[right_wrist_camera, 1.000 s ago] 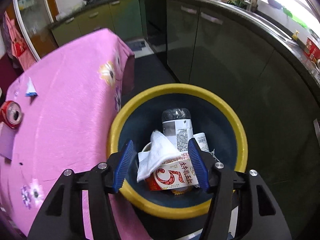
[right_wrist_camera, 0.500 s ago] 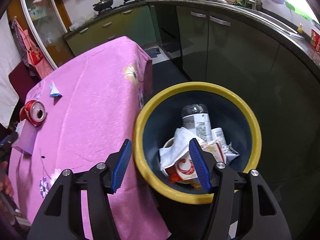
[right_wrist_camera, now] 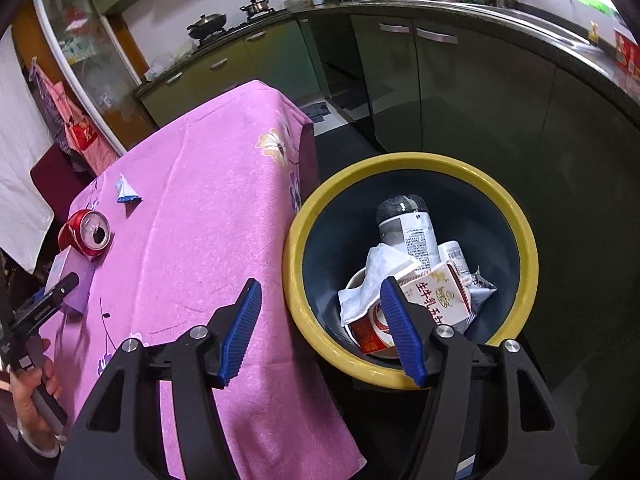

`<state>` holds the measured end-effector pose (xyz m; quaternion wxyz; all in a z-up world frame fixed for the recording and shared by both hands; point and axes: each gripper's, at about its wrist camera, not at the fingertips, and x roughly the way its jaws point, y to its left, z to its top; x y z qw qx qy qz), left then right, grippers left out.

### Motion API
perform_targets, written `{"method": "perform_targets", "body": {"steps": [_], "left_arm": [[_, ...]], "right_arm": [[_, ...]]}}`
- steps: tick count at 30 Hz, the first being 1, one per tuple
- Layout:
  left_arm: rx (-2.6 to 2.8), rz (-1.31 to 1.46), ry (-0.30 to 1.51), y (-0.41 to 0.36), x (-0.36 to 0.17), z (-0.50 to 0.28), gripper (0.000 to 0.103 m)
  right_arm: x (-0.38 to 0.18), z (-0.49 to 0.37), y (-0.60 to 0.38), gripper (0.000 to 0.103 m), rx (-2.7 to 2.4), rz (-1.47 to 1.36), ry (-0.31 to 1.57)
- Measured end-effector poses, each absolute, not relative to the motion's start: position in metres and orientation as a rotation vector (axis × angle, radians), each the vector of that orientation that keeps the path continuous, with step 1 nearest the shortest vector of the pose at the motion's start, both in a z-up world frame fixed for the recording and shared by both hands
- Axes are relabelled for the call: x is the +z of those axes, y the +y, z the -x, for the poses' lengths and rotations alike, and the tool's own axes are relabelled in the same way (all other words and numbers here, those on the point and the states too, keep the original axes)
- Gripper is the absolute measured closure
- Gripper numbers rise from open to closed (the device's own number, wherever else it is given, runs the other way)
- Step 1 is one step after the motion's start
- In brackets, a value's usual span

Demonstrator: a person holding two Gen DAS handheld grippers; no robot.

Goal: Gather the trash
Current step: 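Grasp the pink box with the left gripper and lift it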

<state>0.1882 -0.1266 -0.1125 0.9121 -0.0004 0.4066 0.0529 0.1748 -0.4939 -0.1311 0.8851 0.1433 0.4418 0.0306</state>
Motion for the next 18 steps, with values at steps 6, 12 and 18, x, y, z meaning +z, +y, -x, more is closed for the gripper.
{"method": "perform_targets", "body": {"steps": [6, 12, 18], "left_arm": [[0.094, 0.014, 0.828, -0.124, -0.110, -0.183, 0.030], [0.037, 0.017, 0.808, -0.125, -0.097, -0.167, 0.030], [-0.153, -0.056, 0.764, -0.172, -0.065, -0.151, 0.030]], "right_arm": [[-0.134, -0.171, -0.495, 0.041, 0.073, -0.319, 0.921], [-0.131, -0.161, -0.499, 0.041, 0.071, -0.359, 0.887], [-0.131, -0.148, -0.510, 0.041, 0.036, -0.400, 0.859]]}}
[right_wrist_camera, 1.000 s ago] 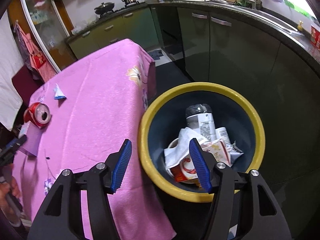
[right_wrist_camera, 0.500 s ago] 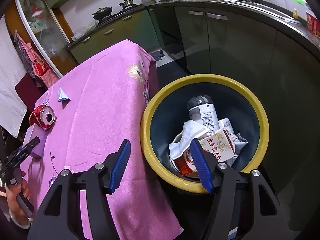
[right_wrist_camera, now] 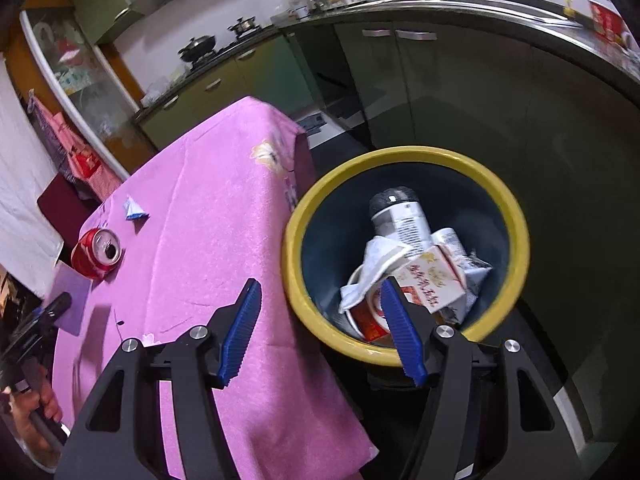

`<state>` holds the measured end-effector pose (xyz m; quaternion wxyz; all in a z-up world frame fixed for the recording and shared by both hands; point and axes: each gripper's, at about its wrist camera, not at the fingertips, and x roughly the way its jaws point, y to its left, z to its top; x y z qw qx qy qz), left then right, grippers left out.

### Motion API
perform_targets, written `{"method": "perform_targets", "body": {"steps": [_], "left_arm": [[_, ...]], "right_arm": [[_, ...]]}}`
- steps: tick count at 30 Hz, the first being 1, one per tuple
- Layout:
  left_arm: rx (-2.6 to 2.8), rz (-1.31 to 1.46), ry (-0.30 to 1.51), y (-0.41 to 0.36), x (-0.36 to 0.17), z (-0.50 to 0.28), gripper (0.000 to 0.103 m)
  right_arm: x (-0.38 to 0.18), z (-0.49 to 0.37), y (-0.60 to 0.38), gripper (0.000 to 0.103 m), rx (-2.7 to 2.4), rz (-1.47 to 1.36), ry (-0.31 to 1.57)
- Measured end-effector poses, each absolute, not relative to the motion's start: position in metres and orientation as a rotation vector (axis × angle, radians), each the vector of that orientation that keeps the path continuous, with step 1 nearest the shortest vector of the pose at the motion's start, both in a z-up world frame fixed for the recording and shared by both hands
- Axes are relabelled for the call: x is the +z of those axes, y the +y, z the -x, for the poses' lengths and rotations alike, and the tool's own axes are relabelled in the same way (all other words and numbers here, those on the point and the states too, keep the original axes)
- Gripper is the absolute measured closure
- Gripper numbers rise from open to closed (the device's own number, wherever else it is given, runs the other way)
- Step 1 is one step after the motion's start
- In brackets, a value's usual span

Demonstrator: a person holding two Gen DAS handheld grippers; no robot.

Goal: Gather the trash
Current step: 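Carry the pink box over the bin and open the left gripper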

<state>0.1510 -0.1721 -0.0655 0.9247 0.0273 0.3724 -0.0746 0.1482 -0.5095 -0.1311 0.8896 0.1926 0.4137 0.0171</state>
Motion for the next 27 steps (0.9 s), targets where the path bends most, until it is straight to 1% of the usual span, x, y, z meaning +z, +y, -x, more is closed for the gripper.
{"method": "perform_targets", "body": {"steps": [5, 8, 13, 17, 21, 24, 25, 26, 27], "left_arm": [[-0.409, -0.127, 0.717, -0.254, -0.035, -0.160, 0.030], [-0.527, -0.174, 0.704, -0.310, -0.031, -0.172, 0.030], [-0.664, -0.208, 0.773, -0.399, -0.049, -0.197, 0.030], [-0.707, -0.199, 0.865, -0.448, -0.072, -0.224, 0.030], [-0.688, -0.158, 0.928, -0.471, -0.092, -0.242, 0.029], [-0.653, -0.123, 0.991, -0.472, -0.107, -0.258, 0.028], [-0.633, -0.117, 0.997, -0.469, -0.111, -0.262, 0.026], [-0.625, -0.112, 0.995, -0.467, -0.112, -0.264, 0.021], [-0.614, -0.110, 0.988, -0.462, -0.111, -0.264, 0.019]], "right_arm": [[-0.128, -0.125, -0.531, 0.041, -0.027, -0.442, 0.822], [-0.127, -0.108, -0.546, 0.041, -0.074, -0.469, 0.805], [-0.124, -0.077, -0.572, 0.041, -0.150, -0.508, 0.789], [-0.121, -0.059, -0.584, 0.041, -0.188, -0.525, 0.783], [-0.120, -0.049, -0.590, 0.041, -0.203, -0.543, 0.778], [-0.121, -0.049, -0.590, 0.040, -0.194, -0.546, 0.781], [-0.121, -0.050, -0.589, 0.040, -0.190, -0.544, 0.784], [-0.121, -0.051, -0.589, 0.040, -0.187, -0.543, 0.787], [-0.121, -0.052, -0.588, 0.040, -0.183, -0.542, 0.788]]}}
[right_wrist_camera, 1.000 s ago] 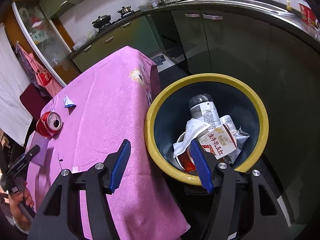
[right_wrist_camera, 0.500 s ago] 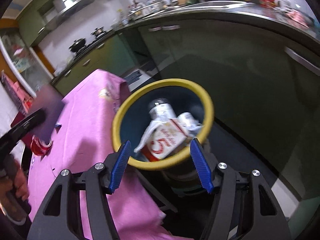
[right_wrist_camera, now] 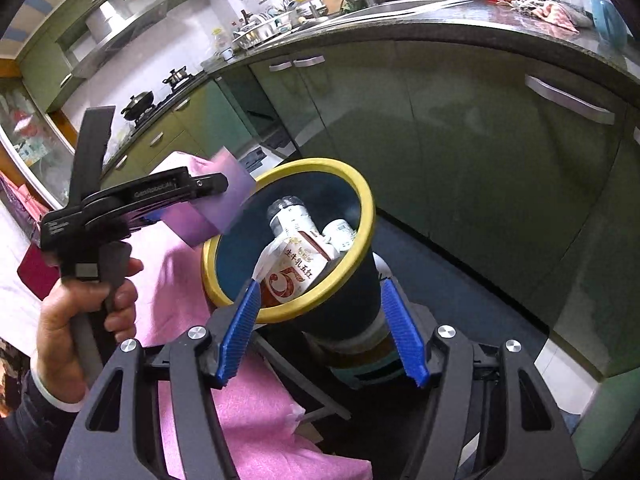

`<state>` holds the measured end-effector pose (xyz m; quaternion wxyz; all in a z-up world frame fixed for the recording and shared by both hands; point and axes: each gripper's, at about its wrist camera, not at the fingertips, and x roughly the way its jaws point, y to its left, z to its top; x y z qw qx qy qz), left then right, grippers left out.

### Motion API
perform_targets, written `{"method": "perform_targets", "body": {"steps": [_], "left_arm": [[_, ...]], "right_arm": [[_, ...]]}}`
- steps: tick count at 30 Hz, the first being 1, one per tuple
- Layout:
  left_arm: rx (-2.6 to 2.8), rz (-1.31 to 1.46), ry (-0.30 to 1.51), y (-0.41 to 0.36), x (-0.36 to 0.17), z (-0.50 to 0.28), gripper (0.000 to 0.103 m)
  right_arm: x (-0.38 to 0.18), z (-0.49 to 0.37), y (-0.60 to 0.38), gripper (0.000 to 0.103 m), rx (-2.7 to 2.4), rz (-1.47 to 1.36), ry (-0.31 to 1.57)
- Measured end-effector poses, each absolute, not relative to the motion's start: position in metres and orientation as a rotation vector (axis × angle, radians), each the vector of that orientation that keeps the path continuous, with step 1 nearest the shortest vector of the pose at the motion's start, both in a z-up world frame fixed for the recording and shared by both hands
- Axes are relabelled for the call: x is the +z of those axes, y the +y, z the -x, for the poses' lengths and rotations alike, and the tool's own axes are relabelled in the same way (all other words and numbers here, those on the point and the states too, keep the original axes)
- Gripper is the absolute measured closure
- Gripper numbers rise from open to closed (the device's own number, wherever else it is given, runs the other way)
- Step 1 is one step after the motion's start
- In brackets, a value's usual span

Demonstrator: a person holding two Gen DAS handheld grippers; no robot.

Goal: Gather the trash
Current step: 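Carry the pink box over the bin and open the left gripper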

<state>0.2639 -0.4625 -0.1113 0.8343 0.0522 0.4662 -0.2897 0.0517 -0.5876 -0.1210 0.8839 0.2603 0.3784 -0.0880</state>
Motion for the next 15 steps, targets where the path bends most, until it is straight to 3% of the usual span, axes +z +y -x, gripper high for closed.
{"method": "perform_targets", "body": {"steps": [7, 15], "left_arm": [[-0.668, -0.075, 0.920, -0.413, -0.080, -0.241, 0.015], [-0.658, -0.012, 0.776, -0.270, -0.039, -0.189, 0.010]], "right_arm": [[-0.119, -0.068, -0.576, 0.040, -0.146, -0.524, 0.799], [-0.099, -0.101, -0.531, 0.035, 0.037, -0.402, 0.822]]}}
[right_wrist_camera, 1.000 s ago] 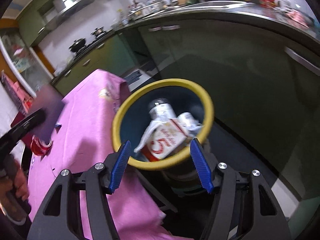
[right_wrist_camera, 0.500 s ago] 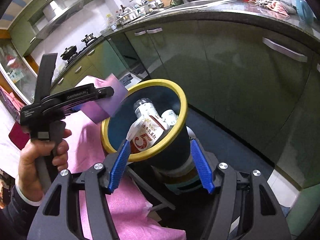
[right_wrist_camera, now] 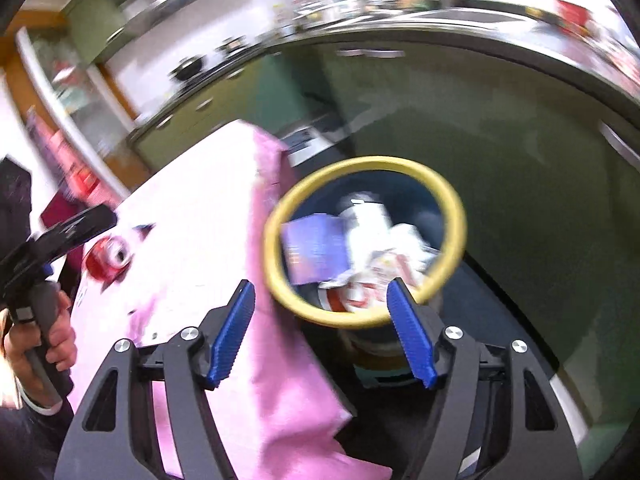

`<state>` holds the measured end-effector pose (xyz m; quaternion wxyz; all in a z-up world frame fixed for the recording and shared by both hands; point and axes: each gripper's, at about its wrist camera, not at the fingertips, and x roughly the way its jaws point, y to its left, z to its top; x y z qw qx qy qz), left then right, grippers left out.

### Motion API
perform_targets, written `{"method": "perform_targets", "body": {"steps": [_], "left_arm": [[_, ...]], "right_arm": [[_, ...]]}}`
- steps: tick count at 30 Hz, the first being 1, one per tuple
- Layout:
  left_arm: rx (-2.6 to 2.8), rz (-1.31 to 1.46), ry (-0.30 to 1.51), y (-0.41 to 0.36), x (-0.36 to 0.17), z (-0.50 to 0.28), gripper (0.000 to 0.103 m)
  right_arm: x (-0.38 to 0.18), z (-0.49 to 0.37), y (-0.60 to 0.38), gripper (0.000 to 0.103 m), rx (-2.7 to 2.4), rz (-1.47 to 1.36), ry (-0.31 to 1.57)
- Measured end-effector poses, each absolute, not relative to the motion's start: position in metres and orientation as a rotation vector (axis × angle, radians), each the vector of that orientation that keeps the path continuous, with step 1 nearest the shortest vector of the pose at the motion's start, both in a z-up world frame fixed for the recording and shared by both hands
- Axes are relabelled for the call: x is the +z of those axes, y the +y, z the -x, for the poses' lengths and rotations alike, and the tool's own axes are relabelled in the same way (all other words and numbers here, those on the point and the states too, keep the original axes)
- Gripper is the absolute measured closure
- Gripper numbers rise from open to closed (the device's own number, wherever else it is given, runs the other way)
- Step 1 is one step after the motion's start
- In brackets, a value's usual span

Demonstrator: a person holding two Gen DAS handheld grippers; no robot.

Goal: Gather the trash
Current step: 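Carry the pink box over the bin and open the left gripper, then grasp the red cola can with the right gripper and lift it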

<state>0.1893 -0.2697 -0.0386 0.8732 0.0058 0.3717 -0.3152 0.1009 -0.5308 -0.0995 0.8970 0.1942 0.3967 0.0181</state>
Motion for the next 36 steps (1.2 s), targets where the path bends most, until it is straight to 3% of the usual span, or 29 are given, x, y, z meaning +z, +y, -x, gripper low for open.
{"method": "perform_targets", "body": {"steps": [8, 13, 23, 36], "left_arm": [[-0.418, -0.003, 0.758, -0.116, -0.040, -0.135, 0.009], [-0.351, -0.024, 0.762, -0.057, -0.046, -0.111, 0.008], [-0.374, -0.030, 0.706, -0.036, -0.045, -0.100, 0.007], [-0.378, 0.009, 0.722, -0.015, -0.055, -0.108, 0.007]], "right_arm": [[-0.072, -0.176, -0.421, 0.035, 0.325, -0.200, 0.848], [-0.048, -0.215, -0.312, 0.035, 0.659, 0.083, 0.832], [-0.041, -0.300, -0.153, 0.027, 1.049, 0.569, 0.967], [-0.122, -0.348, -0.080, 0.031, 1.082, 0.943, 1.228]]}}
